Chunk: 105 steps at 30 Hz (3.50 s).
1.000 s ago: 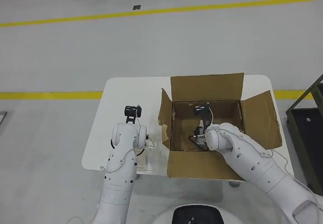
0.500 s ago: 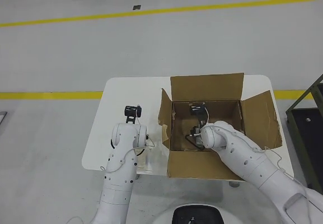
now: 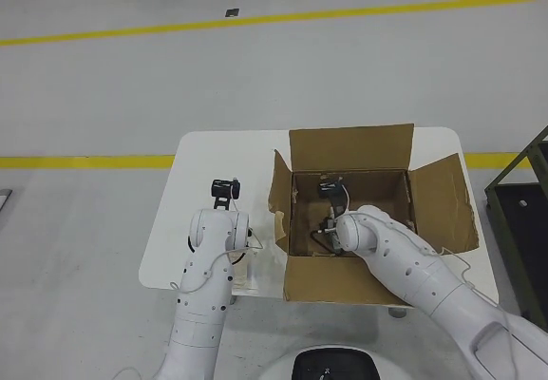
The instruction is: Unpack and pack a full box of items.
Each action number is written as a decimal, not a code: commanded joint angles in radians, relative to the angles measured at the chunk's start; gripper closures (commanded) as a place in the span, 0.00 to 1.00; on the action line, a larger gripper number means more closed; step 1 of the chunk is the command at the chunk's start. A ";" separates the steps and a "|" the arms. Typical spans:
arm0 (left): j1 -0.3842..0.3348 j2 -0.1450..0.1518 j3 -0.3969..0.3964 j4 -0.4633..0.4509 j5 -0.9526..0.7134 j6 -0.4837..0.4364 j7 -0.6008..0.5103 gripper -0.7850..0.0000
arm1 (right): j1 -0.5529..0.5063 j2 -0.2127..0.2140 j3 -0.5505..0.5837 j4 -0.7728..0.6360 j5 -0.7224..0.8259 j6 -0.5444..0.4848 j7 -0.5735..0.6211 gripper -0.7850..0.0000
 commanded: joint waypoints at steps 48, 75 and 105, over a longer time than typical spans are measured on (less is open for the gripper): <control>0.000 0.000 0.000 0.000 0.000 0.000 0.000 0.00 | -0.616 0.136 0.837 -1.064 0.209 -0.261 -0.296 1.00; 0.000 0.000 0.000 0.000 0.000 0.000 0.000 0.00 | -0.679 0.185 1.249 -1.023 0.085 -0.410 -0.368 1.00; 0.000 0.000 0.000 0.000 0.000 0.000 0.000 0.00 | -0.863 0.191 0.937 -0.693 -0.323 -0.493 -0.238 1.00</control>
